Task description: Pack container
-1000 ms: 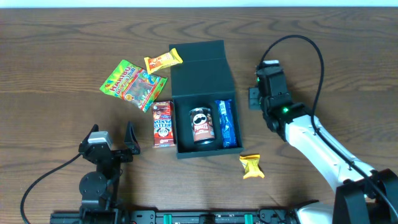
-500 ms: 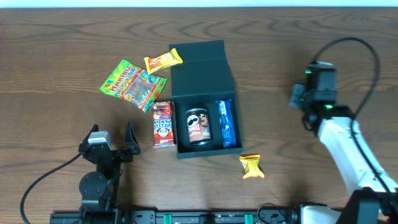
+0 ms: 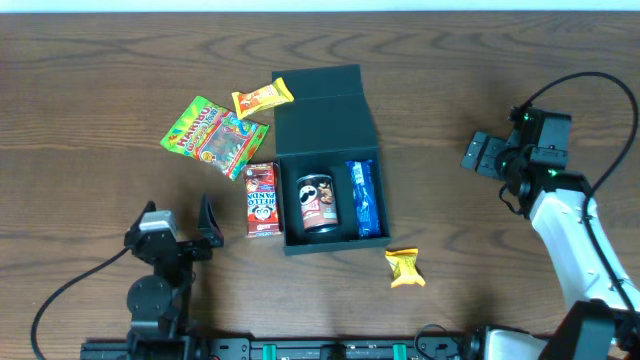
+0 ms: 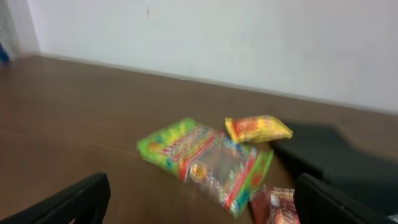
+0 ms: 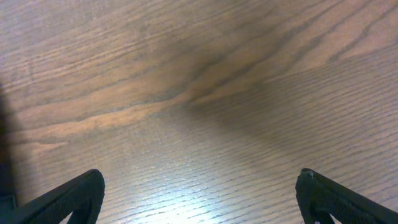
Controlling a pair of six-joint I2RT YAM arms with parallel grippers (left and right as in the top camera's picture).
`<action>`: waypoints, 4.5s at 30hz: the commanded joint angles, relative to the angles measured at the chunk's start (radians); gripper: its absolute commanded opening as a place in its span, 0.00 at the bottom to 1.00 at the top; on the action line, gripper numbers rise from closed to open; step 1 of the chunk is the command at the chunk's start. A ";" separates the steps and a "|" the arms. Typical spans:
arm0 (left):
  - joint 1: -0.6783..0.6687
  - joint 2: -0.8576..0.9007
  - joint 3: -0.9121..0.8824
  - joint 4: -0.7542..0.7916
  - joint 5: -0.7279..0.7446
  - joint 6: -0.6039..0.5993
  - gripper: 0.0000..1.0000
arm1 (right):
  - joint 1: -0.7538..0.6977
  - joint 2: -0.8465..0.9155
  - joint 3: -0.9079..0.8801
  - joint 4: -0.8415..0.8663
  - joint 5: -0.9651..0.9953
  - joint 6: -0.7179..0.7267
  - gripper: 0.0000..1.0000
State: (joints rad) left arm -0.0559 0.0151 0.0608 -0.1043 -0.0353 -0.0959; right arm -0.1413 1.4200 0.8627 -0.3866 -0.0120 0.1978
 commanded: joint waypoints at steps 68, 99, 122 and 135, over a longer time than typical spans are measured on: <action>-0.288 1.659 1.316 -1.039 0.122 0.046 0.99 | -0.006 -0.006 0.007 -0.002 -0.014 0.011 0.99; -0.312 1.659 0.960 -0.670 0.068 -0.117 0.96 | -0.006 -0.006 0.007 -0.002 -0.014 0.011 0.99; -0.312 1.659 0.926 -0.565 0.131 -0.004 0.96 | -0.006 -0.006 0.007 -0.002 -0.014 0.011 0.99; -0.312 1.659 0.886 -0.542 0.130 -0.006 0.94 | -0.006 -0.006 0.007 -0.002 -0.014 0.011 0.99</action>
State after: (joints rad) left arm -0.3649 1.6749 0.9806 -0.6472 0.0910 -0.1184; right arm -0.1413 1.4200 0.8627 -0.3885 -0.0269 0.1982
